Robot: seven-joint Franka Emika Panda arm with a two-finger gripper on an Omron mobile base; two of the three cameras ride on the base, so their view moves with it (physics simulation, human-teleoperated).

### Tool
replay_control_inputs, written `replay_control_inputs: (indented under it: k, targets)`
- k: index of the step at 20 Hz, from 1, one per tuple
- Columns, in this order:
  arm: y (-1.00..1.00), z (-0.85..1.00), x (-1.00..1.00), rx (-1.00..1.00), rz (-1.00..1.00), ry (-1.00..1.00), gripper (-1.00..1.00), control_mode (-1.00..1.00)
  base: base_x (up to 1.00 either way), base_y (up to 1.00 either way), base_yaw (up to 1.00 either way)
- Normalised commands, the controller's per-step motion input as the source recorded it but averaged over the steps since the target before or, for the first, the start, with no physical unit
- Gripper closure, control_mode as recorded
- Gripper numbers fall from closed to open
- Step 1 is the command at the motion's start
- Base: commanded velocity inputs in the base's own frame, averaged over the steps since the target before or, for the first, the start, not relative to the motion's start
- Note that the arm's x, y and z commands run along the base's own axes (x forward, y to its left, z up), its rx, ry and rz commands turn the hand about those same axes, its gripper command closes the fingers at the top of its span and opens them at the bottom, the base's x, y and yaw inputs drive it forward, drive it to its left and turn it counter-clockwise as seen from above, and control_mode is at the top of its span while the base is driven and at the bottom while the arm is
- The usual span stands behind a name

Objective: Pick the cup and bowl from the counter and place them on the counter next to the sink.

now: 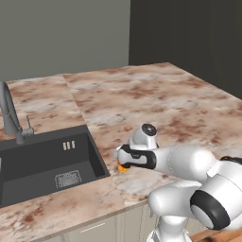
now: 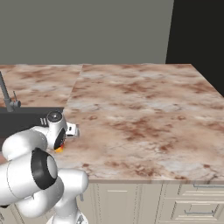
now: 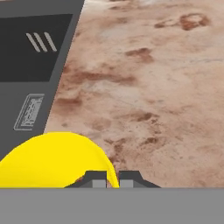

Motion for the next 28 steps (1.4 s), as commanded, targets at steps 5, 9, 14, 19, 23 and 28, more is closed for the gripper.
replay_control_inputs:
  k: [5, 9, 14, 19, 23, 28]
  targets:
    - [0.00, -0.19, 0.00, 0.00, 0.00, 0.00, 1.00, -1.00, 0.00, 0.00, 0.00]
    - [0.00, 0.00, 0.00, 0.00, 0.00, 0.00, -1.00, -1.00, 0.00, 0.00, 0.00]
    - [0.00, 0.00, -0.04, 0.00, 0.00, 0.00, -1.00, -1.00, 0.00, 0.00, 0.00]
    - [0.00, 0.00, -0.02, 0.00, -0.01, 0.00, -1.00, -1.00, 0.00, 0.00, 0.00]
    - [0.00, 0.00, -0.02, 0.00, -0.03, -0.01, -1.00, -1.00, 0.00, 0.00, 0.00]
    - [-0.18, 0.04, 0.00, 0.00, -0.05, -0.06, -1.00, -1.00, 0.00, 0.00, 0.00]
